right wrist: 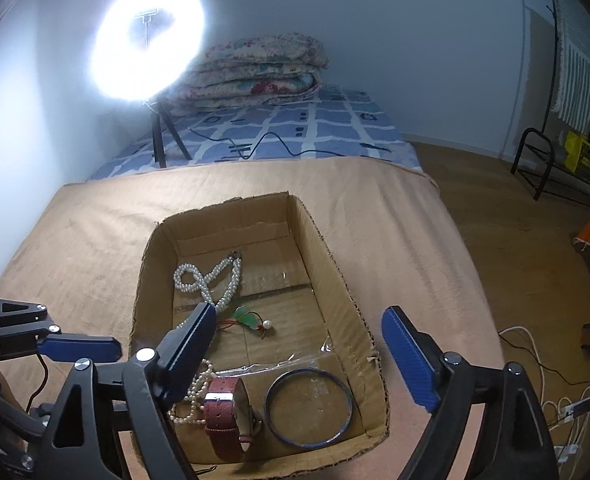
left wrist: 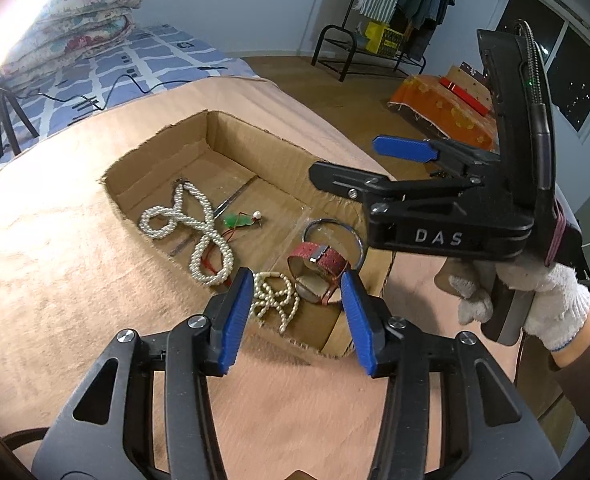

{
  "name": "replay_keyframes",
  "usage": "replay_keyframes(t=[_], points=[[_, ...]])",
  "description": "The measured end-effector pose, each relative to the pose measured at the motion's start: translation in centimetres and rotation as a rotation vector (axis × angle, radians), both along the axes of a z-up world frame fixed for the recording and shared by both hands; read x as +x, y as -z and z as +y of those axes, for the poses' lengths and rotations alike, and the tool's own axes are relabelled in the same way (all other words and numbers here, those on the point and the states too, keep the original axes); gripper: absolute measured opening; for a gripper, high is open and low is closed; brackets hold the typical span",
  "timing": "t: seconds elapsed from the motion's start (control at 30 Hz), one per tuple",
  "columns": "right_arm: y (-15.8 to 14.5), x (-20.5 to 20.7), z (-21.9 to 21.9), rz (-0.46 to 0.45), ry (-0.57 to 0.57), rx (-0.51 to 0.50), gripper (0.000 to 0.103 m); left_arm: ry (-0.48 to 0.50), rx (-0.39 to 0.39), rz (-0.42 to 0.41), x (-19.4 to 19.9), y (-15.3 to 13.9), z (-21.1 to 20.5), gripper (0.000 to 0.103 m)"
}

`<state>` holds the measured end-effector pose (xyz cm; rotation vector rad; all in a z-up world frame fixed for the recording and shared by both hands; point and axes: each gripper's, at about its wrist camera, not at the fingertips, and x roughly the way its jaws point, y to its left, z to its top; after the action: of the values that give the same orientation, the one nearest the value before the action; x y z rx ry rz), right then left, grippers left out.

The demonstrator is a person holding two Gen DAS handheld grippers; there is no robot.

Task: Organize jewelry
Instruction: 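Withdraw both tools from the box toward the pale green bead bracelet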

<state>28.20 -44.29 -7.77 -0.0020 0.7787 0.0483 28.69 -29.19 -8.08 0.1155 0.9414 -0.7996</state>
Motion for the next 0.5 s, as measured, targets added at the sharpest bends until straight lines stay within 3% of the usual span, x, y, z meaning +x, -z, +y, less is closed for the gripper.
replay_keyframes(t=[0.17, 0.5], points=[[-1.3, -1.1, 0.2, -0.029, 0.025, -0.02, 0.1, -0.02, 0.003, -0.018, -0.9, -1.1, 2.0, 0.046], [-3.8, -4.6, 1.6, -0.069, 0.02, -0.04, 0.103, -0.103, 0.014, -0.052, -3.7, -2.8, 10.1, 0.046]])
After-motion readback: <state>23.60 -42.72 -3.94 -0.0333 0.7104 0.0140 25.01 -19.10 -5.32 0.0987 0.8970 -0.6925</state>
